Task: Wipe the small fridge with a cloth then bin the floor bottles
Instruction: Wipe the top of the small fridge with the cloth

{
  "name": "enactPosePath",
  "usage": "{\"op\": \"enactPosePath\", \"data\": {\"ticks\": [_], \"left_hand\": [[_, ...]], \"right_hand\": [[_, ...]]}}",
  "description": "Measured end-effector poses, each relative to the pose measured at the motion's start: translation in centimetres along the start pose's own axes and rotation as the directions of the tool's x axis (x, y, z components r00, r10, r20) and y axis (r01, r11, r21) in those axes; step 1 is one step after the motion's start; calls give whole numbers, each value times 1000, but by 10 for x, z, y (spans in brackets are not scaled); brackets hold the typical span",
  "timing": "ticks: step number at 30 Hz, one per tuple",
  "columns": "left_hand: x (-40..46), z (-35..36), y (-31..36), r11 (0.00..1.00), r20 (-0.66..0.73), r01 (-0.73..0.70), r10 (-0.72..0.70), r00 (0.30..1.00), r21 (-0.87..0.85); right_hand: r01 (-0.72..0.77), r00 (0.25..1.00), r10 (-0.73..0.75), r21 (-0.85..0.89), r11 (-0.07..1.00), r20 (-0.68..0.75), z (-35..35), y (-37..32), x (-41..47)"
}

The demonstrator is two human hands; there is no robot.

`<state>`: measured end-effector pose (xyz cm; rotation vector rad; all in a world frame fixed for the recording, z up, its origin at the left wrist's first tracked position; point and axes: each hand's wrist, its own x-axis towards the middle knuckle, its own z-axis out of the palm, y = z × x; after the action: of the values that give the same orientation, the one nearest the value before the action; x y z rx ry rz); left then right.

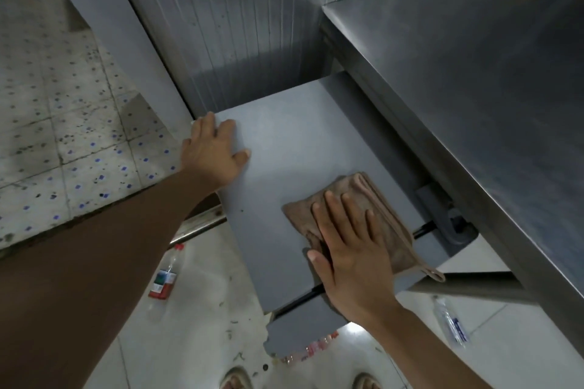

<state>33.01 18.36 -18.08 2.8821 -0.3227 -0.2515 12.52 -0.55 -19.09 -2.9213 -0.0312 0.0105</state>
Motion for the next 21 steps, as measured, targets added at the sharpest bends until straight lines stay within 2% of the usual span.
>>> {"op": "enactPosePath", "data": {"ticks": [7, 11, 16, 21], "left_hand": [[-4, -2, 2, 998, 6, -1, 1, 1000, -64], [-2, -4, 3, 997, 7, 13, -12, 1000, -75], [7, -3, 3, 999, 28, 26, -24, 999, -43], [17, -8, -4, 1000, 45, 0, 0, 999, -11]], "right_hand": [[129, 965, -151, 113, 985, 215, -15, 14, -33], [180, 918, -190, 63, 982, 347, -20, 11, -32], [190, 911, -167, -26, 981, 378, -19, 3, -27], [211, 923, -173, -76, 975, 345, -19, -8, -31]]}}
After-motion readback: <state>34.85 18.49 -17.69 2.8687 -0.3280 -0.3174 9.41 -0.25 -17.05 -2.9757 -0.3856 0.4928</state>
